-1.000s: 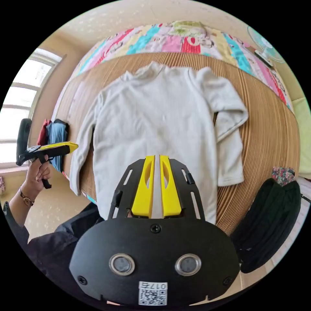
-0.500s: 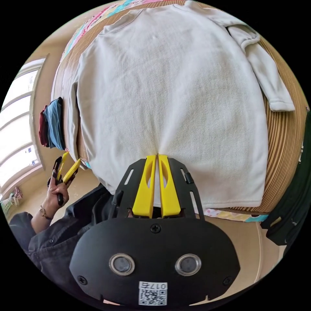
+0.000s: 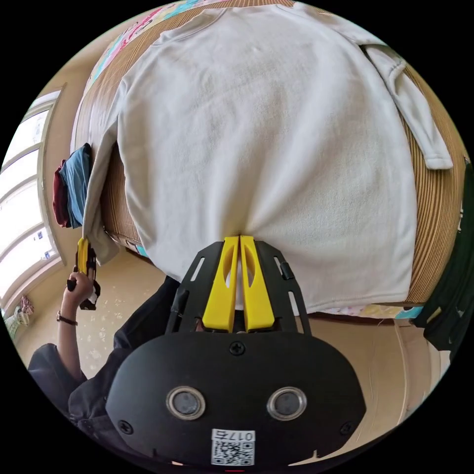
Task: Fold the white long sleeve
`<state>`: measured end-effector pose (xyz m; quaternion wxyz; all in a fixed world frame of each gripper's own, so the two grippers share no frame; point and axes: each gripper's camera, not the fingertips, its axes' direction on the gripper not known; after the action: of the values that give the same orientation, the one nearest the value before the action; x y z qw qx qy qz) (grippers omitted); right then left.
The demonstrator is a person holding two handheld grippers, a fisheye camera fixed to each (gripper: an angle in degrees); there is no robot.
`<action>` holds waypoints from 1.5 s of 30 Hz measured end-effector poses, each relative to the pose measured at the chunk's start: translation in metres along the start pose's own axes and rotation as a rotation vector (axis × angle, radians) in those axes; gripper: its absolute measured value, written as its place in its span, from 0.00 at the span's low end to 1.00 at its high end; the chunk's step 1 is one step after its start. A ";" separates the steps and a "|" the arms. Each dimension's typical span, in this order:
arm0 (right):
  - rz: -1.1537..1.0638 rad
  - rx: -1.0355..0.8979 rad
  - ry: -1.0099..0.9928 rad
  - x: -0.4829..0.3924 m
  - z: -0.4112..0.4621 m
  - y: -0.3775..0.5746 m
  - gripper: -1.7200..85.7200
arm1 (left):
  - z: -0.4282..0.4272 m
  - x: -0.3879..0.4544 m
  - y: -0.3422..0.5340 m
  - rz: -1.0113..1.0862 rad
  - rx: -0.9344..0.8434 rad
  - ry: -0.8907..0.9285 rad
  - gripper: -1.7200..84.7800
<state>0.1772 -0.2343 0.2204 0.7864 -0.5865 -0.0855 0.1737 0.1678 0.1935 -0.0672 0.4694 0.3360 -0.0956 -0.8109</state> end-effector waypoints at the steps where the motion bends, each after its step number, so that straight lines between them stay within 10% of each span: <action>1: -0.032 -0.017 -0.034 -0.004 0.001 -0.001 0.03 | 0.002 0.020 -0.002 0.056 -0.008 0.003 0.06; 8: -0.182 -0.161 -0.217 -0.027 0.020 -0.008 0.03 | 0.119 0.293 0.130 1.052 -0.188 -0.301 0.06; 14: -0.201 -0.127 -0.374 0.014 -0.012 0.000 0.03 | 0.328 0.241 0.382 1.612 -0.665 -0.505 0.09; 20: -0.158 -0.031 -0.335 0.107 -0.061 0.013 0.02 | 0.406 0.054 0.472 1.431 -1.181 -0.794 0.10; 27: -0.104 -0.064 -0.207 0.161 -0.045 0.038 0.03 | 0.320 -0.043 0.399 1.357 -0.923 -1.581 0.05; 30: -0.034 -0.067 -0.244 0.163 -0.031 0.058 0.03 | 0.283 -0.023 0.369 1.387 -0.831 -1.583 0.02; 33: 0.038 -0.468 -0.017 0.157 0.018 0.067 0.03 | 0.270 0.003 0.338 1.196 -0.685 -1.650 0.01; 45: 0.955 0.738 -1.189 0.329 -0.038 0.065 0.14 | 0.191 0.037 0.336 0.990 -0.597 -1.406 0.01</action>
<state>0.4833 -0.1285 0.1246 0.5938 -0.0764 -0.1656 0.7836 0.2687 -0.0497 0.2186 0.6652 -0.4510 -0.2791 -0.5256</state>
